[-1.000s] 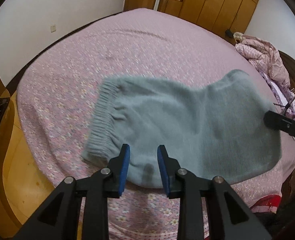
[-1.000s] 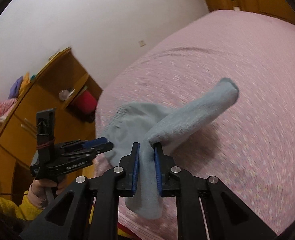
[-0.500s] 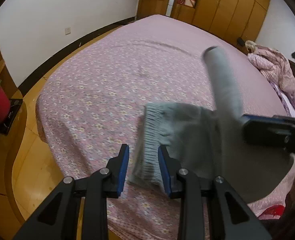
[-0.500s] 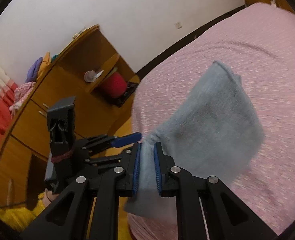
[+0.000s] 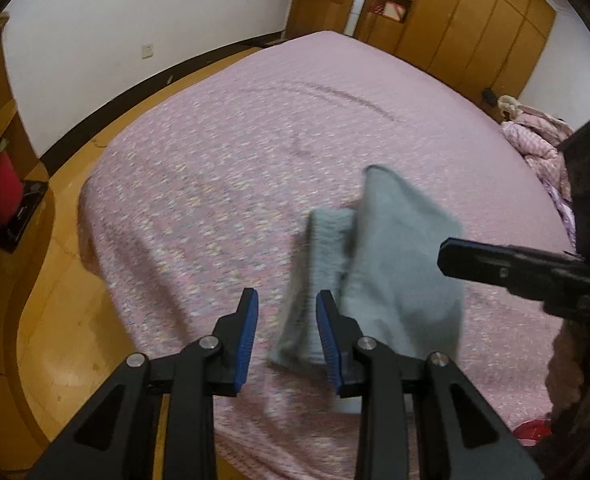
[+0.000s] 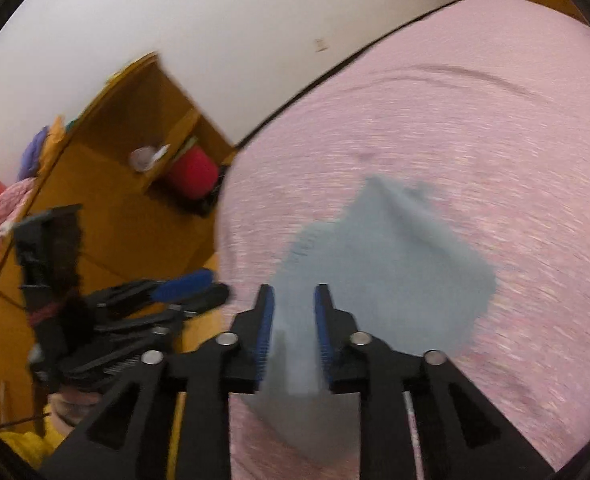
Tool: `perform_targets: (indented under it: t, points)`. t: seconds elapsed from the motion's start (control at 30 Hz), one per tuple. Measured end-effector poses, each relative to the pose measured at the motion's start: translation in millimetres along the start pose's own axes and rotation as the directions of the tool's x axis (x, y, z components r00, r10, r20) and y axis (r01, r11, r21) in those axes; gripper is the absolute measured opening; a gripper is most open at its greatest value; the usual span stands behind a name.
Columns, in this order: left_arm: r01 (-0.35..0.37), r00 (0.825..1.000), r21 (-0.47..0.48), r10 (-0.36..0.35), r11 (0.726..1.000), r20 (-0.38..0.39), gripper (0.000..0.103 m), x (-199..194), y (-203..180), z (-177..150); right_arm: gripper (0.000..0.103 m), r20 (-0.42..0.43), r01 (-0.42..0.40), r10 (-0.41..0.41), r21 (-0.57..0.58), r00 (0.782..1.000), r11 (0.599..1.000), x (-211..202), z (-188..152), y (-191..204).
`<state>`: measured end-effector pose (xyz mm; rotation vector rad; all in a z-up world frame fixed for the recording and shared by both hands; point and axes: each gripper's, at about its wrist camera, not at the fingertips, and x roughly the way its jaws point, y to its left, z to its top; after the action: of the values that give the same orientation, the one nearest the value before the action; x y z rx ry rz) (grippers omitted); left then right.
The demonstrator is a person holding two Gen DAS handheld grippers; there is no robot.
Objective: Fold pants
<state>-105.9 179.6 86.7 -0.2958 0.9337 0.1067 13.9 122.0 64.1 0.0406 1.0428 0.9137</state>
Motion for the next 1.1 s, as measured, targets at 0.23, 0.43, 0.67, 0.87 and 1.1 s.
perform_targets:
  t: [0.23,0.43,0.67,0.87,1.1]
  points:
    - [0.105,0.993,0.066,-0.101,0.992,-0.062,0.039,27.0,-42.0,7.9,0.034,-0.006,0.067,-0.066,0.165,0.998,0.984,-15.2,-36.8,-54.0]
    - [0.036,0.995,0.151,-0.021,0.988,-0.097,0.047,55.9,-64.6,10.1,0.034,-0.008,0.047,-0.046,0.277,0.999,0.960,-17.2,-49.2,-84.6]
    - [0.055,0.997,0.150,-0.046,0.987,-0.066,0.016,63.0,-77.5,11.1,0.034,-0.007,0.039,-0.039,0.271,0.999,0.962,-21.6,-56.5,-91.2]
    - [0.012,0.998,0.139,-0.019,0.990,0.051,0.013,16.5,-71.7,23.0,0.034,-0.006,0.028,-0.028,0.233,1.000,0.972,-9.2,-51.6,-72.8]
    - [-0.093,0.995,0.090,0.097,0.992,-0.037,0.048,54.5,-28.5,10.4,0.044,-0.053,0.030,-0.022,0.156,0.998,0.987,19.5,-43.6,-52.1]
